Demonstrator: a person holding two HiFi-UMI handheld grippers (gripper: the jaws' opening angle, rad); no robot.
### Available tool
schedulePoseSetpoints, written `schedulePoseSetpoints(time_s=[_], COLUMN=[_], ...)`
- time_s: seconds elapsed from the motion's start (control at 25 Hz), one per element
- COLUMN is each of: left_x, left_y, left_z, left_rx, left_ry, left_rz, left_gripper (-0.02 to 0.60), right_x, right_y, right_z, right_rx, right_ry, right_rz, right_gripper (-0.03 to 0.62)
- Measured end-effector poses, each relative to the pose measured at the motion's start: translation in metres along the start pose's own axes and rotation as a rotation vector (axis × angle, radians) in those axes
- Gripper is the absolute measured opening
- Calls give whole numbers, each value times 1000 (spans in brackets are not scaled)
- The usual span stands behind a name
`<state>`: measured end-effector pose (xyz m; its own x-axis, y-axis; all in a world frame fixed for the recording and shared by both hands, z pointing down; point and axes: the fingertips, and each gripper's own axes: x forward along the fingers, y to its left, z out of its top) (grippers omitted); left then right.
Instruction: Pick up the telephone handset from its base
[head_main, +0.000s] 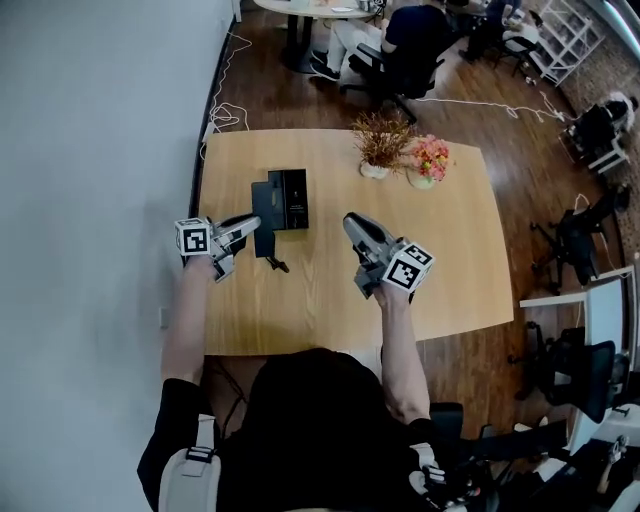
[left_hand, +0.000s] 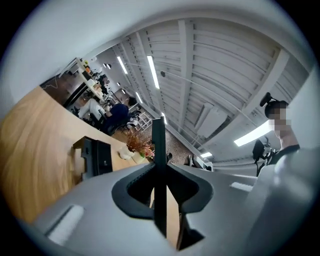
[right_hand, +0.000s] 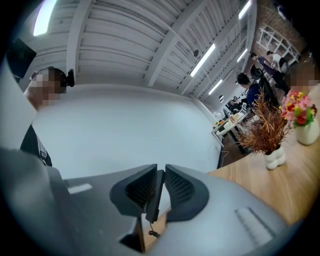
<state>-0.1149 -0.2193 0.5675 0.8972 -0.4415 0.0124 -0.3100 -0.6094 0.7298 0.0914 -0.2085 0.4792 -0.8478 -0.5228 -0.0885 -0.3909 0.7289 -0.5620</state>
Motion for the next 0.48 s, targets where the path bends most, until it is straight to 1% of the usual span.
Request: schedulePoseSetpoints(time_s=[0.08,0.16,0.24,0.4,0.48], left_x=[-2,0,4,12,14], left_y=[20,22,26,41,49], left_z=[-1,3,5,5,2], left_rx=[-45,-77,-84,-98,-114], left_ry=[-22,-49,-60,-48,-45], left_rz=[5,-18,-25,-15,-5], left_gripper=[74,74,74,74,74], right_x=[-3,-7,-10,-14,-15], right_y=[0,1,1,0,1], right_z=[0,0,-1,-5,-8], right_rx=[-5,-11,-18,-31,-44], right_ry=[1,5,14,25,29], right_rz=[-11,-22,-32,-50,-55], right_gripper=[44,44,44,41,13])
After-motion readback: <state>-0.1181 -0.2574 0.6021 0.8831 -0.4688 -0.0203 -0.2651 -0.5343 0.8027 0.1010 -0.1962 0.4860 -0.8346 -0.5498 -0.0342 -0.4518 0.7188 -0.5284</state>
